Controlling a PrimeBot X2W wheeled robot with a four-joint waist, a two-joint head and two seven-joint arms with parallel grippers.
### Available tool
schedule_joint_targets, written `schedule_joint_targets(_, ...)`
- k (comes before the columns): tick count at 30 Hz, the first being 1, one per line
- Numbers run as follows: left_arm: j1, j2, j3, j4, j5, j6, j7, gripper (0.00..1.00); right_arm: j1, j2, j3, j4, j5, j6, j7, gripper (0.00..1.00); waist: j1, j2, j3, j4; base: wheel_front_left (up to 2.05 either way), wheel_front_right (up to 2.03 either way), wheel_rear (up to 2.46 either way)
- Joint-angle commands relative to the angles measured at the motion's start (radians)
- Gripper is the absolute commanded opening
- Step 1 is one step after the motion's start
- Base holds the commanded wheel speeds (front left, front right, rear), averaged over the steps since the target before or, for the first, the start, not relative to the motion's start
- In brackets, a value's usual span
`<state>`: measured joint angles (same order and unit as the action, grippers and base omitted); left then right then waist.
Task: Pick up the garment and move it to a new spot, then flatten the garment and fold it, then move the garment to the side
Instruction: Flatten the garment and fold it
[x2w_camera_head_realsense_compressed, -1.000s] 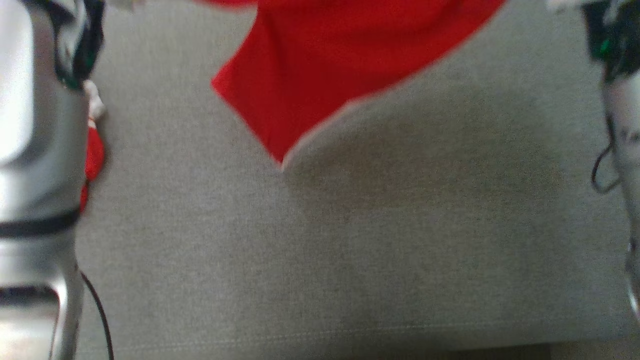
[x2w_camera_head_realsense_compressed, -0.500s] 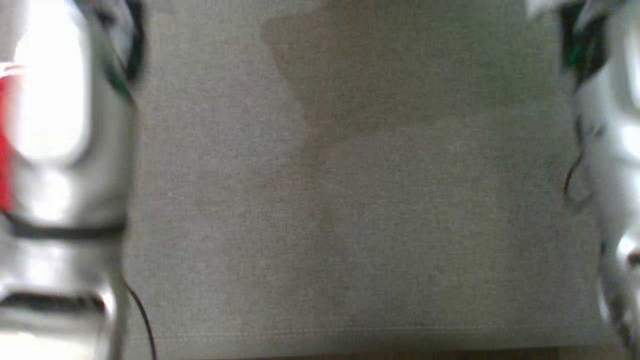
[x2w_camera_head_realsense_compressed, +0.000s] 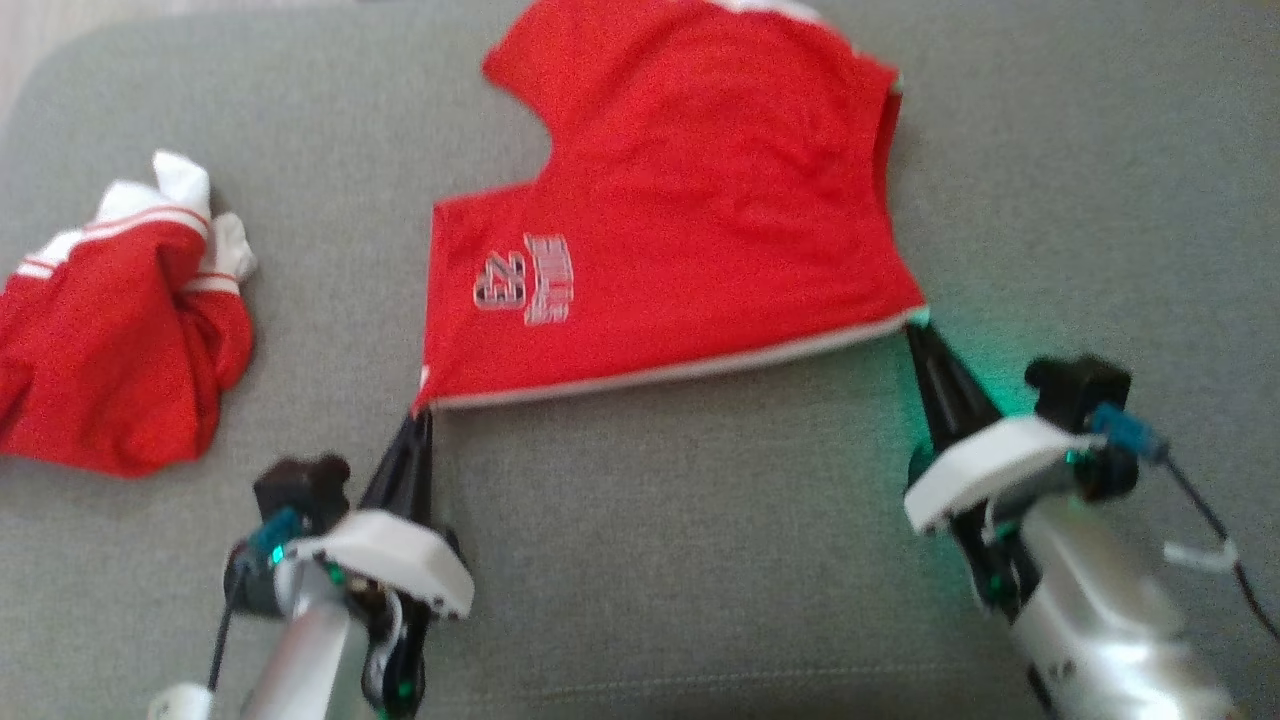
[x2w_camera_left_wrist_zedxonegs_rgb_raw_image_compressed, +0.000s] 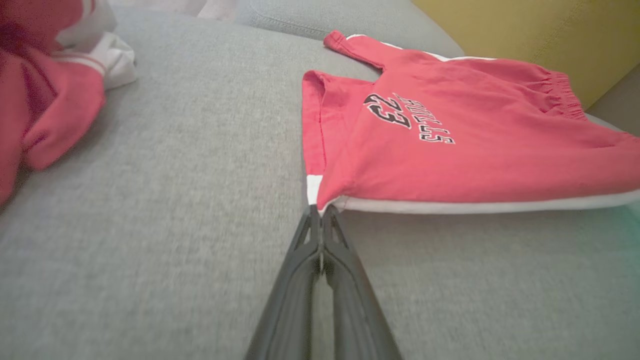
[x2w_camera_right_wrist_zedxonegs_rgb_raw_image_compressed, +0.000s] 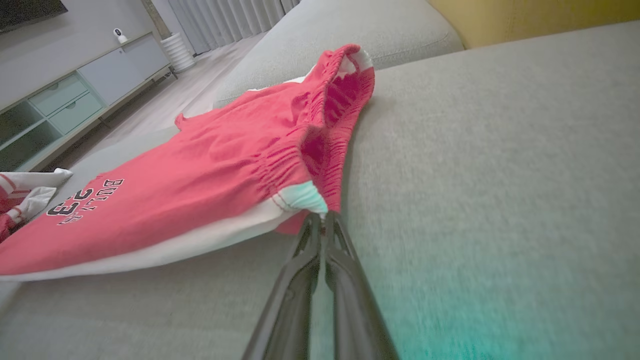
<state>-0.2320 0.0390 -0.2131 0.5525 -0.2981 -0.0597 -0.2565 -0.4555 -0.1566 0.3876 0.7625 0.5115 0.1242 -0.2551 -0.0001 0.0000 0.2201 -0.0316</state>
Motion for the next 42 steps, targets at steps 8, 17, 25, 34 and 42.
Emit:
schedule_joint_targets(8,0.125,0.011,0.048,-0.047,0.025,0.024,-0.005,0.0,0.182,-0.032,0.09,-0.074,0.058,0.007,-0.007,0.0,0.0001,0.0,-0.142,-0.013,0.0,0.0,0.0)
schedule_joint_targets(17,0.152,0.019,0.103,-0.146,0.114,-0.006,-0.005,0.0,0.239,-0.056,0.105,-0.155,0.1,0.007,-0.006,0.0,0.0001,0.0,-0.11,-0.04,0.0,0.0,0.0)
schedule_joint_targets(25,-0.189,0.099,0.056,-0.164,0.215,-0.049,-0.005,0.0,0.066,0.002,0.068,-0.23,0.108,0.007,-0.006,0.0,0.0001,0.0,0.049,-0.078,0.0,0.0,0.0)
schedule_joint_targets(34,-0.597,0.211,-0.11,0.075,0.24,-0.07,0.015,0.0,-0.128,0.047,0.031,-0.198,0.087,0.007,-0.006,0.0,0.0001,0.0,0.192,-0.127,0.0,0.0,0.0)
schedule_joint_targets(42,-0.872,0.285,-0.299,0.223,0.118,-0.071,0.011,0.0,-0.248,0.091,-0.027,-0.179,0.101,0.007,-0.006,0.0,0.0001,0.0,0.285,-0.183,0.0,0.0,0.0)
